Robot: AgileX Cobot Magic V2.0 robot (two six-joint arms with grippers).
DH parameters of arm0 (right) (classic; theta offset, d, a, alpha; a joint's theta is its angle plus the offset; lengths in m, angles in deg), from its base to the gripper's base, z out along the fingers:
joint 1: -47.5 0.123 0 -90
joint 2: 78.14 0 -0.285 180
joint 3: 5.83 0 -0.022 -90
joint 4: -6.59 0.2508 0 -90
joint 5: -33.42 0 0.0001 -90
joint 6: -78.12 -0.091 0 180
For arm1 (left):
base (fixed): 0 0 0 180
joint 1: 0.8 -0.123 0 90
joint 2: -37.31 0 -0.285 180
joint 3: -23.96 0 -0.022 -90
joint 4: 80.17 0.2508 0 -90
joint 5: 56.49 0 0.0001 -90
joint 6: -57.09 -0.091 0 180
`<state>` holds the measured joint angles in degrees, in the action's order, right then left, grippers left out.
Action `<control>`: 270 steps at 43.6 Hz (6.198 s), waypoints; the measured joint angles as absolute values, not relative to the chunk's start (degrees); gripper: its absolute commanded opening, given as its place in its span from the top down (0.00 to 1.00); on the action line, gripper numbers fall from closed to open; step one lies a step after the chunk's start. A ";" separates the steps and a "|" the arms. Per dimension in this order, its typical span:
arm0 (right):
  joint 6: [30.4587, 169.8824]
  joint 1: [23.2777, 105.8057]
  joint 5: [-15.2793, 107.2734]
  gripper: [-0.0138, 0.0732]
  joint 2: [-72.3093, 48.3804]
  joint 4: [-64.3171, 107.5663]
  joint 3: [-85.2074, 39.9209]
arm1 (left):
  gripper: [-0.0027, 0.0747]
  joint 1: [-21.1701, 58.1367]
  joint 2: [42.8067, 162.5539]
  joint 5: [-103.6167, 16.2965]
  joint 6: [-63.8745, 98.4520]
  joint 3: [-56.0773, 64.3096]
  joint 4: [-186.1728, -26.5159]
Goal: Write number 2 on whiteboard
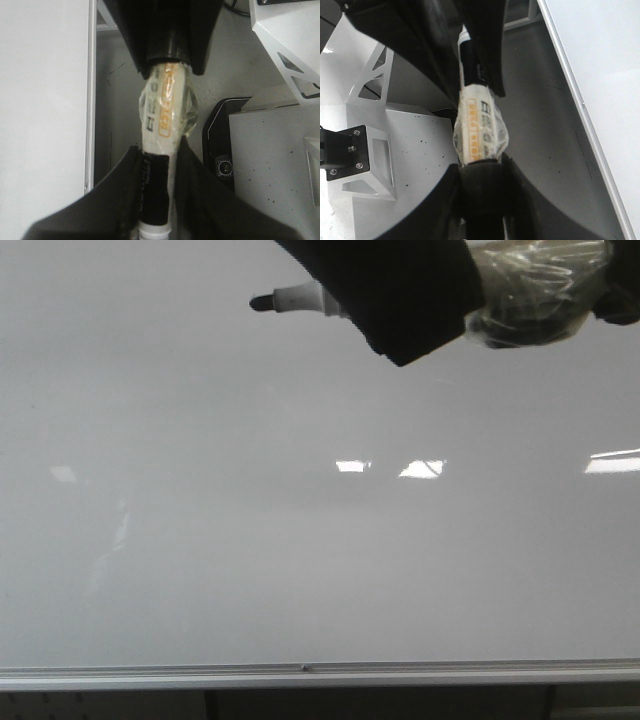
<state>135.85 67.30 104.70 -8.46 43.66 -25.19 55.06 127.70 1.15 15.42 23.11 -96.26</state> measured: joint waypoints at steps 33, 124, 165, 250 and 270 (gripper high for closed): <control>123.88 59.03 99.06 0.22 -13.13 31.67 -25.06 | 0.89 34.33 118.93 2.75 54.02 14.62 -69.83; 119.63 59.03 97.73 0.22 -13.13 30.53 -23.57 | 0.39 4.71 132.71 -76.20 63.65 -11.69 -74.71; 83.14 59.01 93.63 0.22 -37.97 10.40 -33.53 | 0.40 14.48 89.64 -4.14 61.73 -0.66 -73.82; 83.14 59.01 90.28 0.92 -45.46 10.00 -37.19 | 0.99 14.39 81.61 -4.09 67.11 -4.63 -67.78; 83.14 59.01 90.28 0.92 -45.46 10.00 -37.19 | 0.99 0.15 59.42 -19.11 67.11 -26.34 -74.52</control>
<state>83.14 59.01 90.28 -45.46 10.00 -37.19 0.15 59.42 -19.11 67.11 -26.34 -74.52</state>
